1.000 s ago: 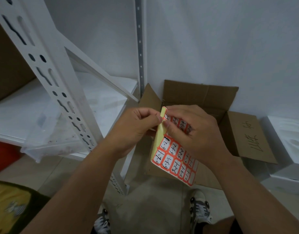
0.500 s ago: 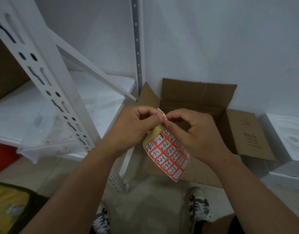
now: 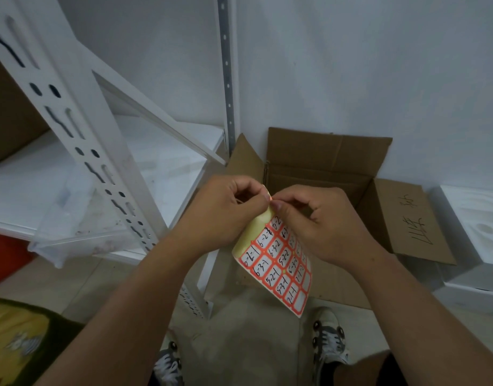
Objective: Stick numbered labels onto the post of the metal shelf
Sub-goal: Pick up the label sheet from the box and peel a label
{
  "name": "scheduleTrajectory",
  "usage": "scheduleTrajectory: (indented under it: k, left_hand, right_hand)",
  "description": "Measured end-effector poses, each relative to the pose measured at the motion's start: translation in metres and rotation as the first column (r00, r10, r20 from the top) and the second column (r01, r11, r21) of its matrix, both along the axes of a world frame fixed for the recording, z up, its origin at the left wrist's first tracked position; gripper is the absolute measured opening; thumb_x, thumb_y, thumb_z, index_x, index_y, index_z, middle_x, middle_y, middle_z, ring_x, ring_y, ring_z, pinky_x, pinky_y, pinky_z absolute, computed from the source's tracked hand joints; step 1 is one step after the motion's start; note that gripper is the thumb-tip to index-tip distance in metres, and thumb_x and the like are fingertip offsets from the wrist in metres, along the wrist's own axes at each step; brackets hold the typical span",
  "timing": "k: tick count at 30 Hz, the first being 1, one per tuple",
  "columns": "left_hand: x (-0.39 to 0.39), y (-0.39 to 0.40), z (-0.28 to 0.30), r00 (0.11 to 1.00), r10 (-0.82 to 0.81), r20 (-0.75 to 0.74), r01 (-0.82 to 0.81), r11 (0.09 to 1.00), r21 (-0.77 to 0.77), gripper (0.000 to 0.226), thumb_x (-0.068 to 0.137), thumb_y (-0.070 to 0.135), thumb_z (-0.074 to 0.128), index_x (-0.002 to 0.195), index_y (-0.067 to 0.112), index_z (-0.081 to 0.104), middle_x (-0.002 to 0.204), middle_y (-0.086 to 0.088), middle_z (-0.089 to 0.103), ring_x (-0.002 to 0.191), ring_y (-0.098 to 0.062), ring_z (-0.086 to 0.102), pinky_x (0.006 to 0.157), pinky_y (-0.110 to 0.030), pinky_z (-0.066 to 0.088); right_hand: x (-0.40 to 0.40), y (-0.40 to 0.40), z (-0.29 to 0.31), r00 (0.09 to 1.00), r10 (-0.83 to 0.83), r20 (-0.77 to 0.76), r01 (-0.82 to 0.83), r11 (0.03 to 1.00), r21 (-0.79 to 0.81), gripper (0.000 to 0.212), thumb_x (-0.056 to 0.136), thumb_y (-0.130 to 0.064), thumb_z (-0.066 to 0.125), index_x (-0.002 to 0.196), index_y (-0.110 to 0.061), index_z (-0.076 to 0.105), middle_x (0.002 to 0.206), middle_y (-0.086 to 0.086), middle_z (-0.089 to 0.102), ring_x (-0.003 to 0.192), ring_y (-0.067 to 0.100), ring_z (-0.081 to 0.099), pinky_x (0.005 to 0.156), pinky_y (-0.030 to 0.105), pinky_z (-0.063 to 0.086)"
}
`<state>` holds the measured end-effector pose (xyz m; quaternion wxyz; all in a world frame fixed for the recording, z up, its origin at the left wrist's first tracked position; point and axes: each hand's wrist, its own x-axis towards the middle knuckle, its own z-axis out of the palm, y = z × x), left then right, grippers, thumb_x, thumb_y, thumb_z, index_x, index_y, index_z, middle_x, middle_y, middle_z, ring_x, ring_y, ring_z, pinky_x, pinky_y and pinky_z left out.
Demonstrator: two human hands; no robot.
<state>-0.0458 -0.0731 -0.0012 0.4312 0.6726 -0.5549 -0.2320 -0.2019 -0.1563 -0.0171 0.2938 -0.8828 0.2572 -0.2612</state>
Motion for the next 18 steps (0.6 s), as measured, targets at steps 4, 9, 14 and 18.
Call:
scheduleTrajectory:
  k: [4, 9, 14, 18]
  left_hand:
    - [-0.0017, 0.0001, 0.0018, 1.000, 0.002, 0.015, -0.002, 1.000, 0.016, 0.022, 0.093, 0.025, 0.059, 0.073, 0.032, 0.064, 0.069, 0.018, 0.067, 0.068, 0.003, 0.066, 0.059, -0.006, 0.048]
    - [-0.0013, -0.0008, 0.0008, 0.999, -0.010, 0.041, 0.009, 1.000, 0.018, 0.021, 0.094, 0.026, 0.058, 0.073, 0.030, 0.062, 0.073, 0.014, 0.067, 0.069, 0.001, 0.066, 0.058, -0.007, 0.048]
    - [0.0006, -0.0029, -0.0032, 0.997, 0.002, 0.080, -0.004, 1.000, 0.026, 0.020, 0.094, 0.028, 0.056, 0.075, 0.028, 0.059, 0.075, 0.012, 0.067, 0.069, -0.001, 0.066, 0.062, -0.012, 0.050]
    - [0.0012, -0.0025, -0.0033, 0.996, -0.010, 0.093, 0.008, 1.000, 0.025, 0.019, 0.094, 0.027, 0.055, 0.076, 0.026, 0.060, 0.075, 0.014, 0.066, 0.070, 0.000, 0.065, 0.062, -0.010, 0.050]
  right_hand:
    - [0.0001, 0.0013, 0.0011, 1.000, 0.014, -0.005, -0.014, 0.999, 0.044, 0.014, 0.096, -0.024, 0.053, 0.100, -0.024, 0.066, 0.087, -0.014, 0.066, 0.080, 0.002, 0.066, 0.067, 0.010, 0.049]
    - [0.0024, 0.0041, 0.0017, 0.999, 0.027, -0.045, -0.026, 1.000, 0.009, 0.008, 0.097, -0.026, 0.050, 0.096, -0.025, 0.058, 0.084, -0.016, 0.060, 0.079, 0.003, 0.063, 0.066, 0.010, 0.045]
    - [0.0051, 0.0026, -0.0021, 0.997, 0.014, -0.075, -0.017, 0.999, -0.039, 0.018, 0.098, -0.030, 0.045, 0.099, -0.019, 0.059, 0.087, -0.010, 0.063, 0.078, 0.003, 0.061, 0.065, 0.010, 0.043]
    - [0.0063, 0.0026, -0.0031, 0.997, 0.016, -0.070, -0.020, 0.998, -0.060, 0.018, 0.098, -0.032, 0.043, 0.096, -0.022, 0.057, 0.086, -0.012, 0.062, 0.077, 0.002, 0.060, 0.062, 0.008, 0.044]
